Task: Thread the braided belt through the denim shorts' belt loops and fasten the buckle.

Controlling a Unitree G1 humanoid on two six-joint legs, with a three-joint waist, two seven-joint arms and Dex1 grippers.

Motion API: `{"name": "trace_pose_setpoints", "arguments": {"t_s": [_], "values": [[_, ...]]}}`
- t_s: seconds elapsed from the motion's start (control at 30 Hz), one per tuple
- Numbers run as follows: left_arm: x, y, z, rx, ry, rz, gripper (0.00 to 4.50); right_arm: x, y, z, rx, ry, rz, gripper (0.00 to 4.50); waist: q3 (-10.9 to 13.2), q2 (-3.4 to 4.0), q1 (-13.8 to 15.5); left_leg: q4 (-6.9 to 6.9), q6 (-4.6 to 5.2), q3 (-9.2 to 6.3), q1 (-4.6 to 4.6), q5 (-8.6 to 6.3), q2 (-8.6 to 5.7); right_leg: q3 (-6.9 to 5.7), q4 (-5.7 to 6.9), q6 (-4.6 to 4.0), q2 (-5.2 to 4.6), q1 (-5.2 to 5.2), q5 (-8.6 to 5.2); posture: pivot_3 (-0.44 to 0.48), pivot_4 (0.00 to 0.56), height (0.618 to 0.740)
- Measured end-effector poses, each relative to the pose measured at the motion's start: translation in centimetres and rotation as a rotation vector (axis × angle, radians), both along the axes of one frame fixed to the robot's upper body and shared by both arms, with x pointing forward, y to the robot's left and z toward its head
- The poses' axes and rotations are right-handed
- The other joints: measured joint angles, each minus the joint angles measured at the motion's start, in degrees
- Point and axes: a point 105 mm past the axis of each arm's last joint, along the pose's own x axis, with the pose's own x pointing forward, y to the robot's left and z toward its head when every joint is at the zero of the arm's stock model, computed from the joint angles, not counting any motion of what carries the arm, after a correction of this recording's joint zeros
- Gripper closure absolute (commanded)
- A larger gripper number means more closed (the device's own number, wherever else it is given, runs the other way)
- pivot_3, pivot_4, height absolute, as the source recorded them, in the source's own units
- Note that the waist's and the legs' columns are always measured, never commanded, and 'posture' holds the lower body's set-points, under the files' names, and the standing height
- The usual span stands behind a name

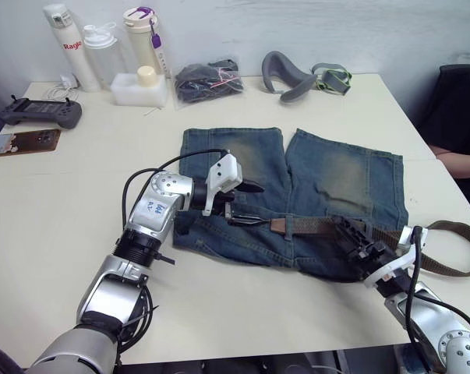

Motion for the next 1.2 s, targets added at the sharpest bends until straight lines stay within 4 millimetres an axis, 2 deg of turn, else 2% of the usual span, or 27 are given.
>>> {"name": "trace_pose_setpoints", "arguments": {"t_s": [0.03, 0.1, 0.17, 0.2, 0.57, 0.67, 0.7, 0.93, 1.07, 1.2], "values": [[0.0, 0.0, 0.0, 0.001, -0.001, 0.000, 0.00, 0.0, 0.1, 0.0, 0.001, 0.000, 0.001, 2.83, 0.00, 0.00, -0.02, 0.00, 0.00, 0.00, 0.00, 0.00, 0.01, 0.00, 0.00, 0.00, 0.00, 0.00, 0.00, 0.000, 0.150, 0.740], [0.0, 0.1, 0.0, 0.003, -0.005, 0.000, 0.00, 0.2, 0.7, -0.1, -0.004, 0.001, 0.019, 3.46, 0.00, 0.00, -0.16, 0.00, 0.00, 0.00, 0.00, 0.00, 0.01, 0.00, 0.00, 0.00, 0.00, 0.00, 0.00, 0.000, 0.150, 0.740], [0.0, 0.1, 0.0, 0.005, -0.007, -0.001, 0.00, 0.6, 1.5, 0.0, -0.011, -0.004, 0.047, 4.36, 0.01, 0.01, -0.40, -0.01, 0.00, 0.00, 0.00, 0.00, 0.02, 0.01, 0.00, 0.00, 0.00, -0.01, 0.00, 0.000, 0.150, 0.740], [0.0, 0.0, 0.0, 0.007, -0.010, -0.004, 0.00, 0.7, 2.0, 0.1, -0.016, -0.008, 0.060, 4.45, 0.01, 0.01, -0.41, -0.02, 0.00, 0.00, 0.00, 0.00, 0.02, 0.00, 0.00, -0.01, 0.00, -0.01, -0.01, 0.000, 0.150, 0.740], [0.2, 0.8, 0.1, 0.031, -0.019, 0.010, 0.00, 1.7, 5.8, 0.4, 0.042, -0.027, 0.154, 4.45, 0.03, 0.04, -0.65, -0.05, -0.04, 0.00, 0.00, 0.02, 0.07, 0.00, 0.02, -0.02, 0.03, -0.05, -0.01, 0.000, 0.150, 0.740], [0.2, 1.0, 0.1, 0.036, -0.018, 0.016, 0.00, 1.5, 6.7, -0.1, 0.031, -0.012, 0.184, 4.45, 0.03, 0.05, -0.63, -0.05, -0.04, 0.00, 0.00, 0.02, 0.08, 0.00, 0.02, -0.03, 0.02, -0.06, -0.02, 0.000, 0.150, 0.740], [0.2, 1.1, 0.1, 0.037, -0.017, 0.019, 0.00, 1.2, 7.5, -0.9, -0.017, 0.016, 0.217, 4.45, 0.03, 0.05, -0.62, -0.04, -0.04, 0.01, 0.00, 0.02, 0.09, 0.00, 0.02, -0.03, 0.00, -0.06, -0.02, 0.000, 0.150, 0.740], [0.6, 1.6, 0.5, 0.020, -0.011, 0.053, 0.00, 1.2, 7.5, -1.9, -0.127, 0.038, 0.209, 4.45, -0.03, -0.04, -0.50, -0.02, -0.03, -0.01, 0.02, 0.02, 0.06, -0.04, 0.02, -0.03, -0.01, 0.00, -0.02, 0.000, 0.150, 0.740], [1.1, 2.6, 2.0, -0.018, -0.009, 0.091, 0.00, 0.9, 6.8, -1.7, -0.150, 0.023, 0.203, 4.45, -0.06, -0.11, -0.03, 0.03, 0.02, -0.03, 0.00, 0.00, 0.04, -0.05, 0.01, -0.01, -0.10, 0.05, -0.01, 0.000, 0.150, 0.740], [-0.1, 4.5, 3.0, -0.017, 0.081, 0.043, 0.00, 1.4, 8.5, -0.9, -0.183, -0.010, 0.242, 4.45, -0.03, -0.06, -0.72, -0.07, -0.06, 0.00, 0.00, 0.04, 0.05, -0.05, 0.09, -0.08, 0.01, -0.08, -0.04, 0.000, 0.150, 0.740]]}}
